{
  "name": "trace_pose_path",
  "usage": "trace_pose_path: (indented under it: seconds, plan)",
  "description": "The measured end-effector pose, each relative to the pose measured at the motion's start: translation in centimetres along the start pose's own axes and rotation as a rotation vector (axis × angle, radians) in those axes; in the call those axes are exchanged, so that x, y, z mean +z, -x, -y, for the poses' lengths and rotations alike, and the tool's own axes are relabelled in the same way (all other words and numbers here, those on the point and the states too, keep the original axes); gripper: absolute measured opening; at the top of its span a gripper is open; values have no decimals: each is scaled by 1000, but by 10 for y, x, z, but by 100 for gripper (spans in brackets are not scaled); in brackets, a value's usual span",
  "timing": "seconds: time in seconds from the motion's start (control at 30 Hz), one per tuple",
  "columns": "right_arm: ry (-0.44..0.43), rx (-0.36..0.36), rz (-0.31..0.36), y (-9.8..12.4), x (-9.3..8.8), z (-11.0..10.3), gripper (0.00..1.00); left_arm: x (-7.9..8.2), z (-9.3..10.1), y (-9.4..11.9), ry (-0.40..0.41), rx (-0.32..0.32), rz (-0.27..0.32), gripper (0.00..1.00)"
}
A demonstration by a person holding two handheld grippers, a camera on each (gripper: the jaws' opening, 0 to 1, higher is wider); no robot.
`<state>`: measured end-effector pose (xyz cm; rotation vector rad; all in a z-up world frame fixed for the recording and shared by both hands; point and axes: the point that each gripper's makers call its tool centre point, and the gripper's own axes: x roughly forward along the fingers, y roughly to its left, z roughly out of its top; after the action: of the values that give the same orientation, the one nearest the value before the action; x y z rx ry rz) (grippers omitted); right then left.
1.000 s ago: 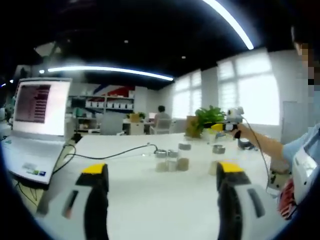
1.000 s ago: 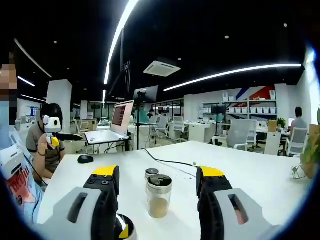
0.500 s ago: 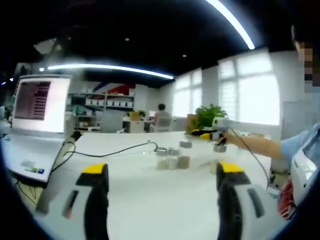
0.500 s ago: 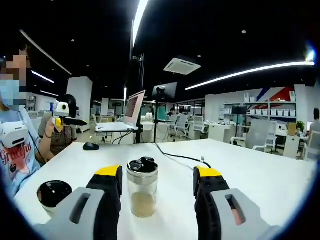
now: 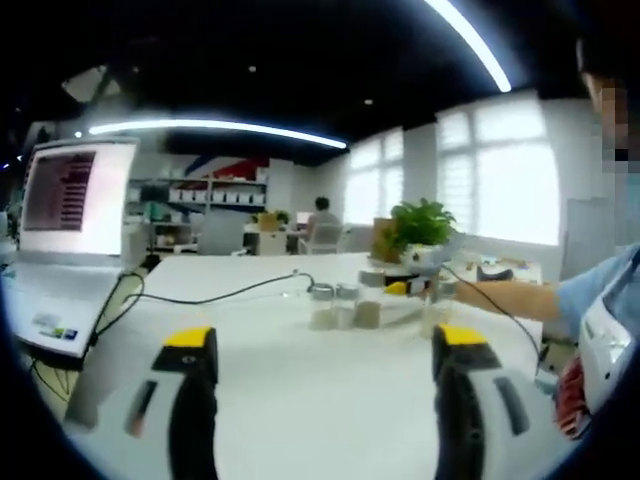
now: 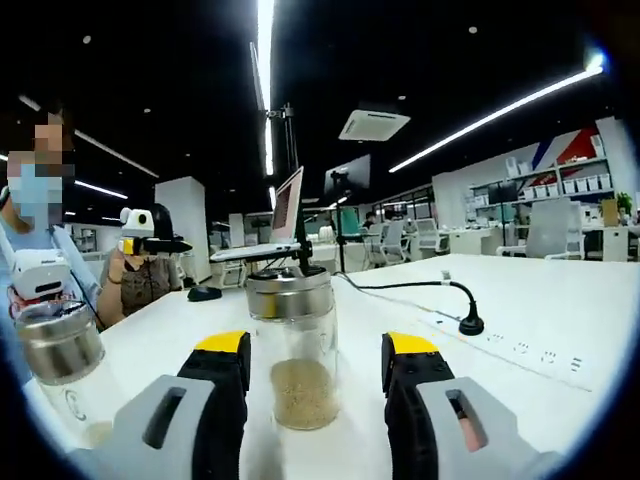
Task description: Rotate the seasoning bottle until the label or dispensing opening points toward the visible target arrow and the bottle remains upright within the marked orientation range
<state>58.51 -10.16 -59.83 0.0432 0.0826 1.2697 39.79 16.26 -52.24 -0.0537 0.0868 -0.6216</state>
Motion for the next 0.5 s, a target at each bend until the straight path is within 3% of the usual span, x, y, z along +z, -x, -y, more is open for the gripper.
trace_pose_path:
  seconds: [0.2,0.5]
  plan:
    - [22,60,-40,-19,-10,-5,50,-3,-2,-2,8,10,-10,94]
    - [55,101,-31,-28,-10,-11,41,0,-3,-1,7,6,-9,93]
